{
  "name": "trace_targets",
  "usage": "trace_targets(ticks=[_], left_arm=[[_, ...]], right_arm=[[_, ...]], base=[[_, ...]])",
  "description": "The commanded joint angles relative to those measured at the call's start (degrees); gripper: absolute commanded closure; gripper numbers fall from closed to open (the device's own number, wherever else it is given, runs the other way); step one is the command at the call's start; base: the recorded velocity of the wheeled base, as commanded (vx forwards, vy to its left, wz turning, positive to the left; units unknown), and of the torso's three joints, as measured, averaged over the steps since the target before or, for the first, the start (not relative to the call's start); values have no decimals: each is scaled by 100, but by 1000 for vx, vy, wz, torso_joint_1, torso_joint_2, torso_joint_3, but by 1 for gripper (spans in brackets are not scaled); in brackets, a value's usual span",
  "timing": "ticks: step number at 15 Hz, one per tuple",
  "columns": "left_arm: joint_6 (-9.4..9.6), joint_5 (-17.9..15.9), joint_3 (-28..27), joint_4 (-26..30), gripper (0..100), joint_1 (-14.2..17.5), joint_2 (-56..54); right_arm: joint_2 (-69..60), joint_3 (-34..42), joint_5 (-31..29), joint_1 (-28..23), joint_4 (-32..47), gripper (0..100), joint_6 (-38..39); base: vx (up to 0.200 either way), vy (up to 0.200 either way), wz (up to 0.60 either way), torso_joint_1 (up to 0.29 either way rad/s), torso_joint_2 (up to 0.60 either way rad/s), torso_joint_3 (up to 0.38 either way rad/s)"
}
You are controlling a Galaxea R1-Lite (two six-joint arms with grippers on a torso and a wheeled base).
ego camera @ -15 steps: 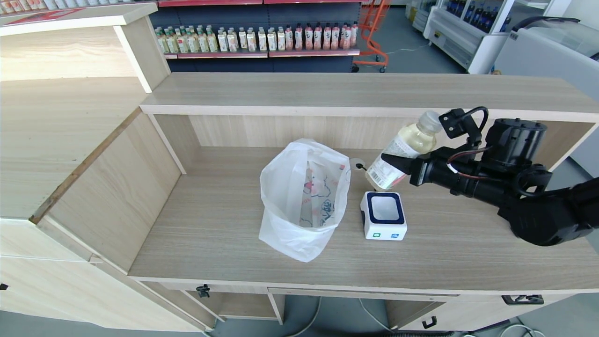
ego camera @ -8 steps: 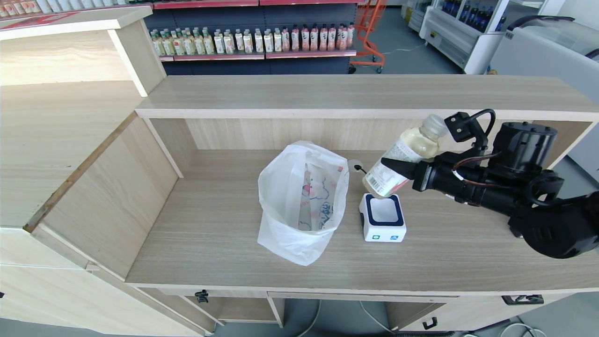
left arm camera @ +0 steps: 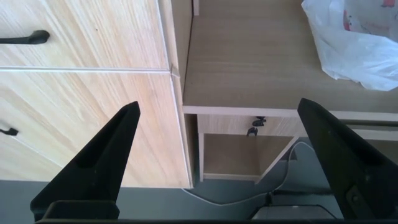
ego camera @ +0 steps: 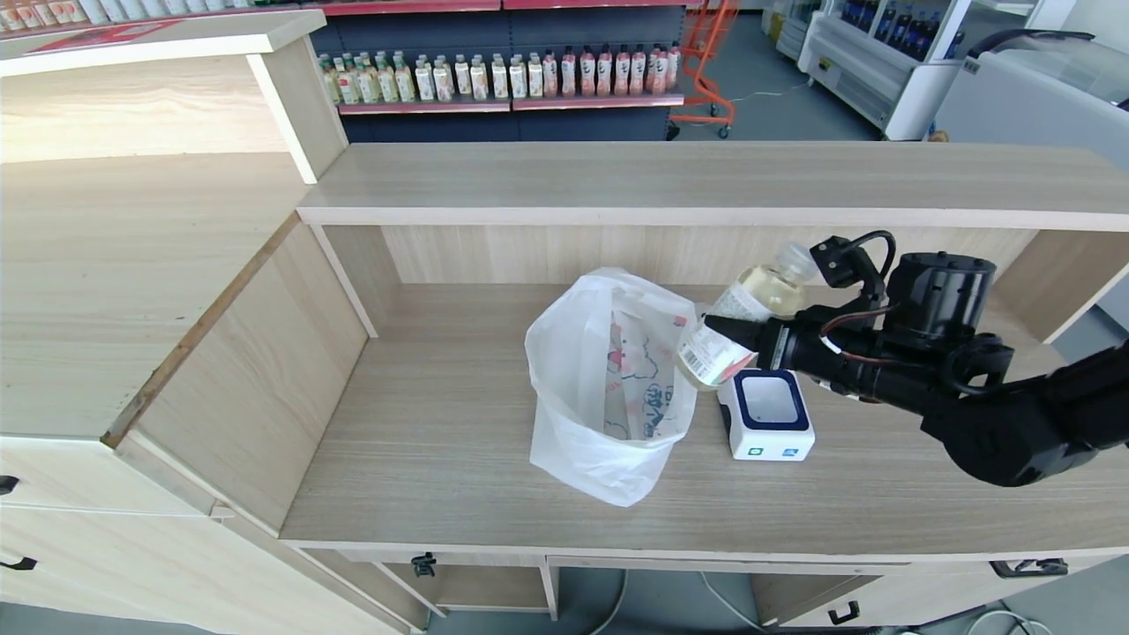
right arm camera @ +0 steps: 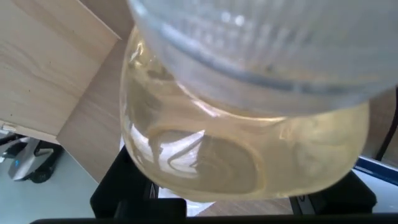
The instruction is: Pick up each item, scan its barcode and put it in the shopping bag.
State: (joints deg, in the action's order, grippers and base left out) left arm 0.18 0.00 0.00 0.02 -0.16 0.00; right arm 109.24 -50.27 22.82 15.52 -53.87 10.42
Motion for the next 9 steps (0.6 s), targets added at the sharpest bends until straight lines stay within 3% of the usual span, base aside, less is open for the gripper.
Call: trace_targets(ticks=[1, 9], left_arm=[[-1, 0, 0, -2, 0, 7, 9], [-1, 0, 0, -2, 0, 7, 9]], right_arm=[[458, -202, -129, 144, 26, 100, -23], [1680, -1353, -806, 900, 17, 100, -990]], base=[[0, 0, 0, 0, 0, 0], [0, 0, 0, 0, 0, 0]])
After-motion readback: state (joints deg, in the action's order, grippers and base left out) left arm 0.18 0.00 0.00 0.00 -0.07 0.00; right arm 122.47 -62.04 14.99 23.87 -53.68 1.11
